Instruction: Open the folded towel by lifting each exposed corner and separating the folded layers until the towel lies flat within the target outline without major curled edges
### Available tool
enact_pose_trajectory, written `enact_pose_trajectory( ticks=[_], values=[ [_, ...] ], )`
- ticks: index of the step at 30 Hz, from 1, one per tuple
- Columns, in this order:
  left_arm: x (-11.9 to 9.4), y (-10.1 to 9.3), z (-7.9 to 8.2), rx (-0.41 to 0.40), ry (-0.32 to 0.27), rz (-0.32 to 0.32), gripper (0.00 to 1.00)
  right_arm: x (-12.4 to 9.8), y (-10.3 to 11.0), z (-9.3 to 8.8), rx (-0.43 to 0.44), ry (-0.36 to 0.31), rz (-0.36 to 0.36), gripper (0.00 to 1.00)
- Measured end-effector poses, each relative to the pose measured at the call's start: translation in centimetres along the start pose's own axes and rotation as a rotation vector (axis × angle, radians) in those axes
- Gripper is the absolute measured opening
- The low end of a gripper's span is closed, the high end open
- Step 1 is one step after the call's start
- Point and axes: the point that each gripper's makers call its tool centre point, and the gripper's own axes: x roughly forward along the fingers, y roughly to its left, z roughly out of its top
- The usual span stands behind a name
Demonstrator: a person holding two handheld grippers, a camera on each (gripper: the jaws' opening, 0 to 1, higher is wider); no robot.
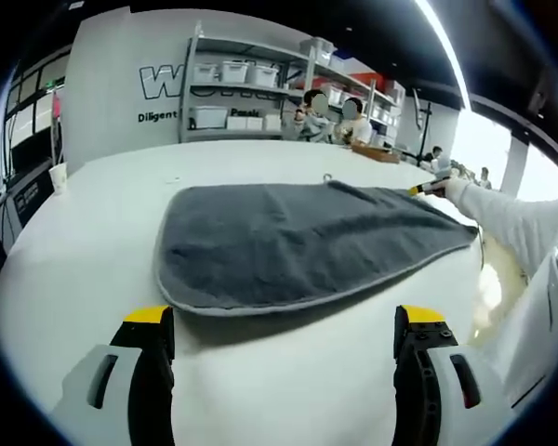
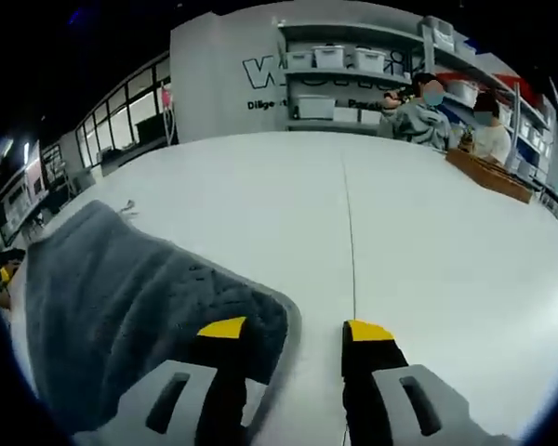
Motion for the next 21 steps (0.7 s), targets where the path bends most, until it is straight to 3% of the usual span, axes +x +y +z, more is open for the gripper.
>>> enact_pose_trajectory(
  ticks=[5,21],
  values=[
    [0.0,0.2,0.0,-0.003,0.003,0.005,0.96,0.8,-1.0,1.0,-0.036,-0.014,-0.011,0.01],
    [0.8,1.1,0.5,-0.019,0.015,0.018,0.96,3.2,-3.6,2.6,-0.033,-0.001,-0.065,0.0]
  ],
)
